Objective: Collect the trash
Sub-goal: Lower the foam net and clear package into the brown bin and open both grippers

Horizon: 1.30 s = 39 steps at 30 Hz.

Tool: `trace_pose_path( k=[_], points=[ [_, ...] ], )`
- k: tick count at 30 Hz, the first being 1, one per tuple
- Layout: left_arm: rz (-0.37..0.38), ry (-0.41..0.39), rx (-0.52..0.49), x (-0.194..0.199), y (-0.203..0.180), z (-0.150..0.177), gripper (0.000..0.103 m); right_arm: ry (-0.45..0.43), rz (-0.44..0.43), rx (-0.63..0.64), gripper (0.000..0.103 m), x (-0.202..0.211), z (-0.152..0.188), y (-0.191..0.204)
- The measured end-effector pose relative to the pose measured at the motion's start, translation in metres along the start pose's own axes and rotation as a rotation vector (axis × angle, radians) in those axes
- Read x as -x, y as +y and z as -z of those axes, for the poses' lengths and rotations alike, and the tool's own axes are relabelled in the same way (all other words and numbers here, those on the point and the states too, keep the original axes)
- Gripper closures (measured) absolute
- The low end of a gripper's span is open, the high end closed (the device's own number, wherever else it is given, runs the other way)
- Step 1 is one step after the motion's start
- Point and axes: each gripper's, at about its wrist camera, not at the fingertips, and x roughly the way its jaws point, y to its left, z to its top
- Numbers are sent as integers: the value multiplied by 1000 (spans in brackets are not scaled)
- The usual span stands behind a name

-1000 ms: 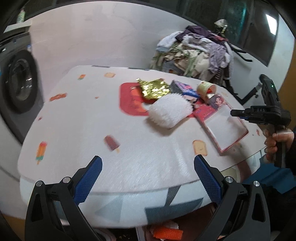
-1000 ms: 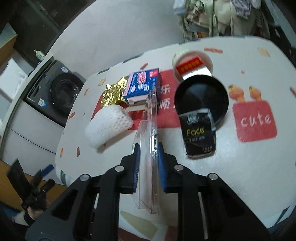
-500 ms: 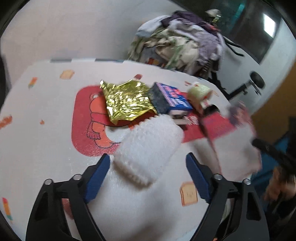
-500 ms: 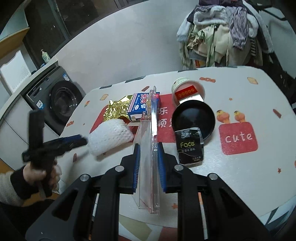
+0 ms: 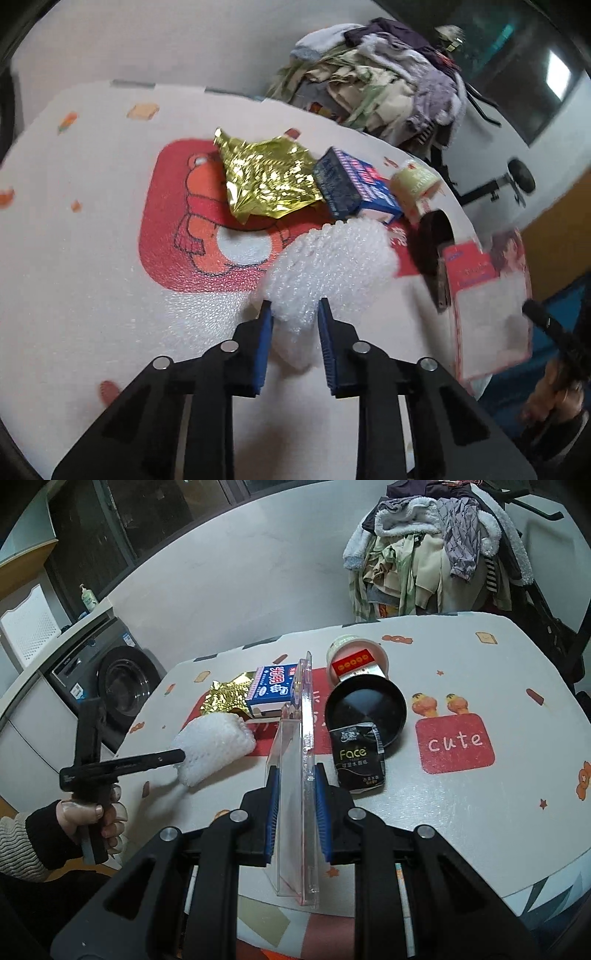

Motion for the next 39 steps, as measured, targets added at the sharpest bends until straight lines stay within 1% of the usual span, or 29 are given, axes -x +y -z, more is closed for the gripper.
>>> trace_pose_path(
  k=[4,9,15,19,24,27,28,31,34,39],
  points=[
    [12,-22,-73,27,-13,9,80,-16,-8,14,81,9,1,9],
    [31,-42,-162,65,-29,32,80,-33,-19,47,81,27,7,25],
    [36,-37,-219,98,-42,76,80,-40,-26,66,81,47,19,38],
    [44,-6,-286,108,-53,112,80,-41,-29,80,81,58,29,46],
    [64,70,-368,107,-65,152,80,-38,-33,100,81,68,40,56],
    [64,122,-442,101,-76,172,80,-37,-31,106,81,71,44,58],
    [61,152,-483,96,-82,180,80,-36,-32,106,81,71,45,59],
    [55,212,-545,85,-91,194,80,-34,-32,105,81,73,48,59],
    [45,263,-562,70,-94,203,80,-34,-34,107,81,74,49,60],
    [35,315,-534,46,-93,211,80,-27,-38,114,81,75,54,62]
  ],
)
